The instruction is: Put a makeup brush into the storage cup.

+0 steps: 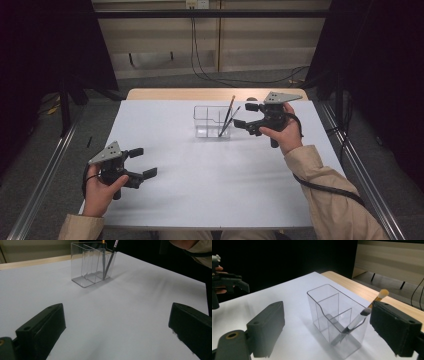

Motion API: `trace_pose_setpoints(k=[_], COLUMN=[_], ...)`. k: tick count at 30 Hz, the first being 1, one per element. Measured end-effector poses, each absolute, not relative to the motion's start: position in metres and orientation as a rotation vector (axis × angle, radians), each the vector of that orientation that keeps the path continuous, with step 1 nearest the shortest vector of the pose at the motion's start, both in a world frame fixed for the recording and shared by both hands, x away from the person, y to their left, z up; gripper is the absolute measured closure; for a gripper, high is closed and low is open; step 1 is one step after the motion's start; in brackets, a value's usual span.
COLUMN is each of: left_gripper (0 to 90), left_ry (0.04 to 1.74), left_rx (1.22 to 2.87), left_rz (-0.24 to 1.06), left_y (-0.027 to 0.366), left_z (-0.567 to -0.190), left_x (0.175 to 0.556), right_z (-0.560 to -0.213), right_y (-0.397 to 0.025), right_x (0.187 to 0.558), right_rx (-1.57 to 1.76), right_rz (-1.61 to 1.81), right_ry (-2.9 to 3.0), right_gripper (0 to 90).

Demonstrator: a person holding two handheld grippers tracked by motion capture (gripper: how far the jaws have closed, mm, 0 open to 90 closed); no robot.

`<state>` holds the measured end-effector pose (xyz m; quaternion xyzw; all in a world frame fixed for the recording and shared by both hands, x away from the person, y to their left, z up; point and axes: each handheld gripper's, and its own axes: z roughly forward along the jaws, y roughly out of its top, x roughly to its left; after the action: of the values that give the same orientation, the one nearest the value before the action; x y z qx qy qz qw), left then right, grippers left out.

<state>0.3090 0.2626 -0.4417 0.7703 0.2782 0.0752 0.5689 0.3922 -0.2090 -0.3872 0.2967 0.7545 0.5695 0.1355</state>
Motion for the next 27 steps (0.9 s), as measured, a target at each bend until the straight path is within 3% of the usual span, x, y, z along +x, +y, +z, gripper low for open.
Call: trace_pose_setpoints(k=[27], left_gripper=[0.8], left_ry=[0.648], left_rx=[1.803], left_rz=[0.177], left_y=[0.259], left_z=[-0.441], left_x=[0.309], right_z=[-0.388], right_y=[-0.229], right_x=[0.366], right_rx=[0.865], right_rz=[1.607], right_ry=[2.217], right_gripper=[6.1])
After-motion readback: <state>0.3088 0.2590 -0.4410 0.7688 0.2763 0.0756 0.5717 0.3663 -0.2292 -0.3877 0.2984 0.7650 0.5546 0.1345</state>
